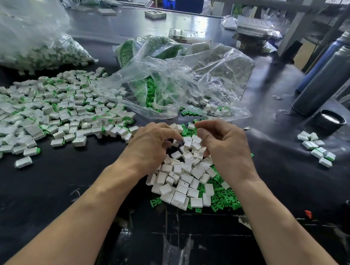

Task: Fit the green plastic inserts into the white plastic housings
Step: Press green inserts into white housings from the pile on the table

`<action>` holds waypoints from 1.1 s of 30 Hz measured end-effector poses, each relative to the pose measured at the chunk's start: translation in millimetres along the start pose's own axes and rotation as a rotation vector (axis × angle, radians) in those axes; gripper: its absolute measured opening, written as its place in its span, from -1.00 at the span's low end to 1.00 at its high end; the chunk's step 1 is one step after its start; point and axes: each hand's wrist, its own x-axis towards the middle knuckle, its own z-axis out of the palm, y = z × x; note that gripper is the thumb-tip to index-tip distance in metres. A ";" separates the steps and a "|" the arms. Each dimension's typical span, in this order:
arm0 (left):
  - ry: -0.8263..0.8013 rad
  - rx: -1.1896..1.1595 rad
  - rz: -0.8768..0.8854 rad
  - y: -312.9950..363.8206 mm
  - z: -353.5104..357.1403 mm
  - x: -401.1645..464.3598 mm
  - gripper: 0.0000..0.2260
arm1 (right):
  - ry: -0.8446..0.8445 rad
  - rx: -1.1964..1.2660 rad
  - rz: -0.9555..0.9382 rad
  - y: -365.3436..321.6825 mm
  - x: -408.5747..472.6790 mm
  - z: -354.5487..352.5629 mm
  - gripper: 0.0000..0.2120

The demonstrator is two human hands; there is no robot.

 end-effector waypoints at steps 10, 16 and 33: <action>0.006 0.158 0.061 0.5 -7.1 -2.5 -0.74 | 0.026 0.032 0.041 1.8 -2.1 -0.1 -0.84; 0.087 -0.131 -0.026 -1.4 -6.2 -2.3 -0.91 | -0.013 0.104 0.065 -1.8 -3.6 -0.3 -0.91; 0.120 -0.883 -0.054 21.5 1.0 -11.8 -0.88 | -0.061 0.310 0.045 -6.4 -4.6 2.5 -0.96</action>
